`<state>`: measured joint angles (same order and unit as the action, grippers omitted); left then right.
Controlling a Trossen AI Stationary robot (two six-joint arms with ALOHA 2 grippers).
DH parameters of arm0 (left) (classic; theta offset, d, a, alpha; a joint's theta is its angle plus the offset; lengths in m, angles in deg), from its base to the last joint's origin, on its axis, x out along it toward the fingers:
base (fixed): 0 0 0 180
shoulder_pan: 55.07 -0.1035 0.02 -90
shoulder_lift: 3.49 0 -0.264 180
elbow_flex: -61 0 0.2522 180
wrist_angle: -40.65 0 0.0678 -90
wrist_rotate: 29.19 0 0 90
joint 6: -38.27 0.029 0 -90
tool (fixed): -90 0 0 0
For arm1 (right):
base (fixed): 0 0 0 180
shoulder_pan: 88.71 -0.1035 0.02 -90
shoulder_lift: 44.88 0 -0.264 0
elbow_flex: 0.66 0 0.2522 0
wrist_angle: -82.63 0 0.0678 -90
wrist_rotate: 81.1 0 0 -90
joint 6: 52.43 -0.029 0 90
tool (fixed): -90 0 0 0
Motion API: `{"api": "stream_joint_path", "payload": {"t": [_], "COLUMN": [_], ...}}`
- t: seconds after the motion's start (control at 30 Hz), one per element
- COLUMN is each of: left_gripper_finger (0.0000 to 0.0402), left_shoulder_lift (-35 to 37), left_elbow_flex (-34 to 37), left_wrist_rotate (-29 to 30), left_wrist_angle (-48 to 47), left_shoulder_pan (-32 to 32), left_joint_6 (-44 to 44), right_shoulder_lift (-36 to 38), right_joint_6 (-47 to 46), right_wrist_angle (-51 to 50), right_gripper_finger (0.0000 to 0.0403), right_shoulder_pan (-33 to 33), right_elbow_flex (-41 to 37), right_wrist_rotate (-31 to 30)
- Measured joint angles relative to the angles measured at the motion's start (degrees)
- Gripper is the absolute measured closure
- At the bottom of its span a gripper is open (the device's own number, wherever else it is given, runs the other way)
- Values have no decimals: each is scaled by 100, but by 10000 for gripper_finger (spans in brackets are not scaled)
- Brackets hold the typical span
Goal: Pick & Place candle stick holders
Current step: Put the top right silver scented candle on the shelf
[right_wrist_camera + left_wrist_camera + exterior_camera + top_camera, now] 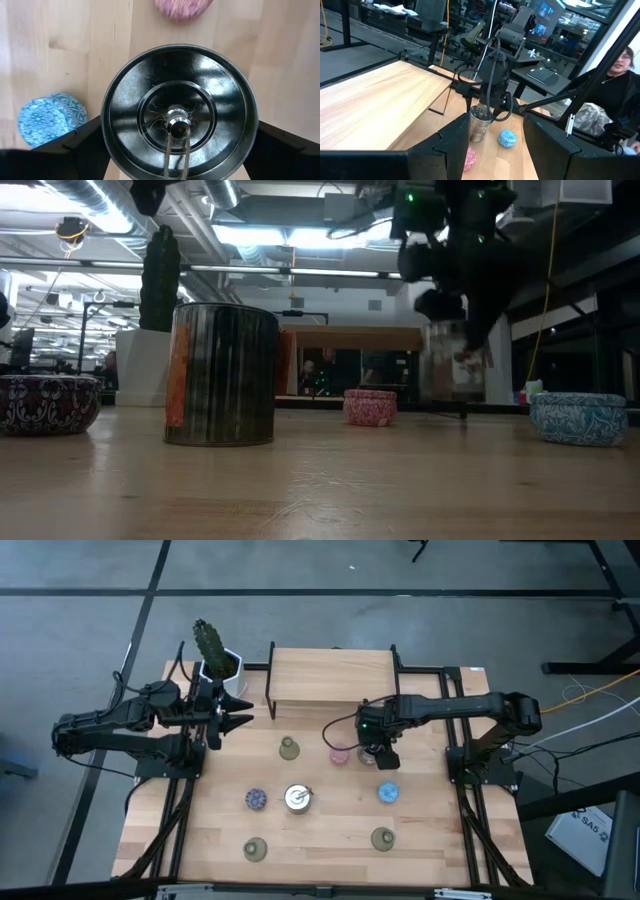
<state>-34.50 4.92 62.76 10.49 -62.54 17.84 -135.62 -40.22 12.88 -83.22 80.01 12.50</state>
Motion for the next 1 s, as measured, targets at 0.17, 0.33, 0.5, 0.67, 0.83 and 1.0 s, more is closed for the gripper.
{"api": "stream_joint_path", "payload": {"t": [0.17,0.33,0.5,0.67,0.83,1.0], "left_gripper_finger": [222,222,222,222,222,222], "left_shoulder_lift": [-2,-2,0,-1,0,-1], "left_elbow_flex": [0,0,0,0,0,0], "left_wrist_rotate": [-12,-11,-12,-10,-10,-10], "left_wrist_angle": [0,0,0,0,0,0], "left_shoulder_pan": [0,1,1,0,-1,-1], "left_joint_6": [2,7,4,7,6,7], "right_shoulder_lift": [0,2,5,10,11,11], "right_joint_6": [-130,-280,-297,-301,-426,-425], "right_wrist_angle": [-434,-863,-1097,-1302,-1594,-1860], "right_gripper_finger": [47,48,48,48,54,57], "right_shoulder_pan": [4,11,101,340,686,1052], "right_elbow_flex": [637,1254,1762,2177,2498,2776], "right_wrist_rotate": [-4,-18,-13,-60,-59,-59]}}
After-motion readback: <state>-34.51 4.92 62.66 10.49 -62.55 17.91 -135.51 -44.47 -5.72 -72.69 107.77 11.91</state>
